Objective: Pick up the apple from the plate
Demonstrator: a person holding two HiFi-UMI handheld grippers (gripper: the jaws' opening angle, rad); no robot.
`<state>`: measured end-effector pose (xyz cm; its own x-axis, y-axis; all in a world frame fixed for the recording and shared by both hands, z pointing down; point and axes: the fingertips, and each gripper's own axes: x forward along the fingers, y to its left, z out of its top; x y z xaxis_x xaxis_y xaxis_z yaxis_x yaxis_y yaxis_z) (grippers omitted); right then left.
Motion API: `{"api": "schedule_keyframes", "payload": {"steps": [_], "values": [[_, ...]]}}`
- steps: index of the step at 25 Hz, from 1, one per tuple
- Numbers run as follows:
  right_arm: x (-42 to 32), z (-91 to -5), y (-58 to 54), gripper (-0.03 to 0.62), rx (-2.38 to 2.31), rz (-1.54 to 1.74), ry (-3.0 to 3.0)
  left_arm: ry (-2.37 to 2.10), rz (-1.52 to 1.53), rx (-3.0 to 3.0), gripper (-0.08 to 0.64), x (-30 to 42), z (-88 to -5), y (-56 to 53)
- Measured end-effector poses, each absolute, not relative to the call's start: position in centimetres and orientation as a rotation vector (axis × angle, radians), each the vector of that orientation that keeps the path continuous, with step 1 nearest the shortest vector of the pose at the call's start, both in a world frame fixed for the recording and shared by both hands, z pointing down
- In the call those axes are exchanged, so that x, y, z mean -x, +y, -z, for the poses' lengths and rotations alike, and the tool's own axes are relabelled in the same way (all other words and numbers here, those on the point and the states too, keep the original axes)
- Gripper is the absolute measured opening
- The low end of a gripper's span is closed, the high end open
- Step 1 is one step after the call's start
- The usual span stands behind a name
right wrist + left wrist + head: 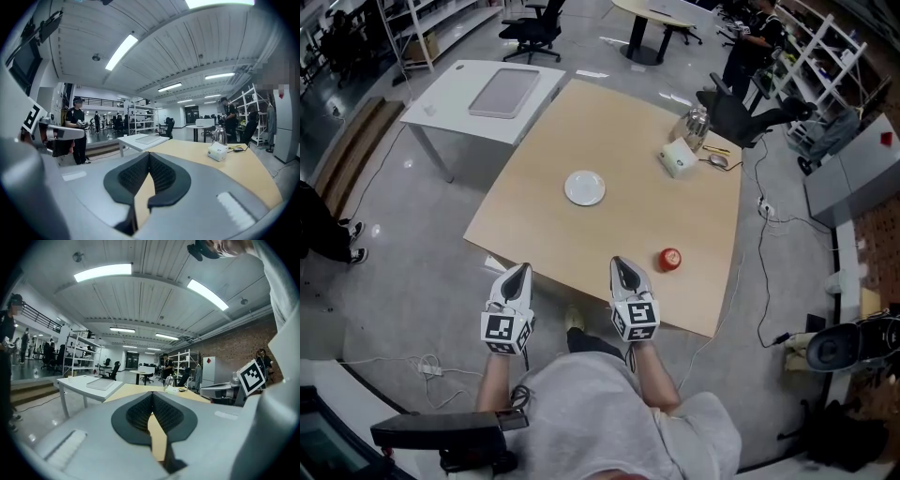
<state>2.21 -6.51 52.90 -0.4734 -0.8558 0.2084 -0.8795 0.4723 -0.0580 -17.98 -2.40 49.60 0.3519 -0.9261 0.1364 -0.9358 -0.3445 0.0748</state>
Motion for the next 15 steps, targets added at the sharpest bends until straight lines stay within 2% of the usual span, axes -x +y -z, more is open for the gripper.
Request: {"api": "schedule_keyframes", "payload": {"steps": [15], "values": [[-2.72, -53.14, -6.39, 0.006, -1.522, -0.241, -2.565, -1.709, -0.111, -2.463, 0.020, 17.56, -49.73, -2.35]]}}
